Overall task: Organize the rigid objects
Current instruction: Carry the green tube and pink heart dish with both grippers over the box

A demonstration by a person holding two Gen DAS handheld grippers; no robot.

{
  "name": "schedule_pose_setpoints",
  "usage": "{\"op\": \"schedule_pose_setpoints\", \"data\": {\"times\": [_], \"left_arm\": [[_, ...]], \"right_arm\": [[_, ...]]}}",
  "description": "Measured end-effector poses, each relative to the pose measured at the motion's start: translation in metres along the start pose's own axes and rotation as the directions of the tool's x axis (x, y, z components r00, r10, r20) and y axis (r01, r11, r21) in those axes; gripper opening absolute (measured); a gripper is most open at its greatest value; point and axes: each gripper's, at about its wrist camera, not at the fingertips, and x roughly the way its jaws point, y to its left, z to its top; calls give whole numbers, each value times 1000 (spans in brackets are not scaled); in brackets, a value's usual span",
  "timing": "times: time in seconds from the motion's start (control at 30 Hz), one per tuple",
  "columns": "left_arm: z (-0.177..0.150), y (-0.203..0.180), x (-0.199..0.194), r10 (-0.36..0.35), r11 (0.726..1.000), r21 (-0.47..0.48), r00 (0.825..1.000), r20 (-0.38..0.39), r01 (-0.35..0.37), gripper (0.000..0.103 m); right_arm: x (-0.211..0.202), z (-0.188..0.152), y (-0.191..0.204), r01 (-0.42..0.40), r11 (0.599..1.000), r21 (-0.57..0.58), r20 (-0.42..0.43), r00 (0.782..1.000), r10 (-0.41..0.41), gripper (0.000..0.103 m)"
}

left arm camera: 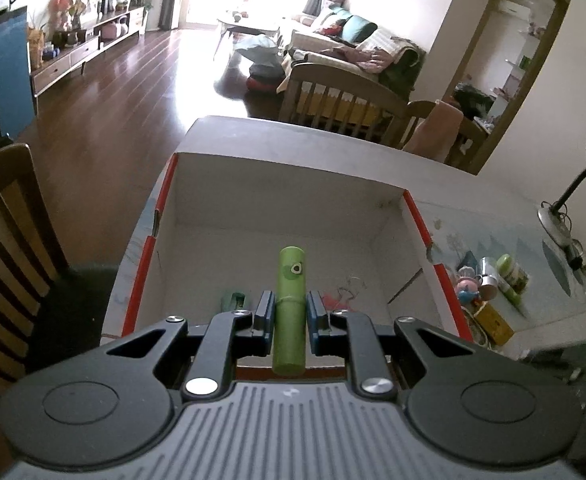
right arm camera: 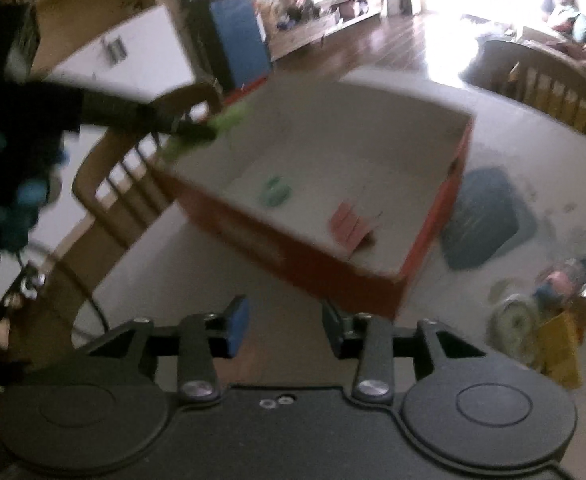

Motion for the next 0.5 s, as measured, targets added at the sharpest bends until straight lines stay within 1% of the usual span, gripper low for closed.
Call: {"op": "schedule_pose_setpoints", "data": {"times": [0.07,0.13,0.2,0.3,0.5], "left_arm": [[-1,1,0,0,1000,5,1000,-1,0,16],[-1,3,0,3,1000,7,1000,-3,-3,16],[-3,5,1,4,1000,0,1000,-4,-4,16],[-6,7,0,7,1000,-9,1000,-10,-7,16],[-16,15,-5,17,1000,-8,1000,-18,-17,16]], "right_arm": [[11,-7,7,-28,1000,-9,-42,999,28,43],[18,-12,16,-45,999,-28,-66,997,43,48],[25,-16,25,-67,997,-47,-85,994,63,62],[38,-22,37,-79,994,-77,-111,991,70,64],[61,-30,54,-82,989,-126,-156,986,62,64]]}}
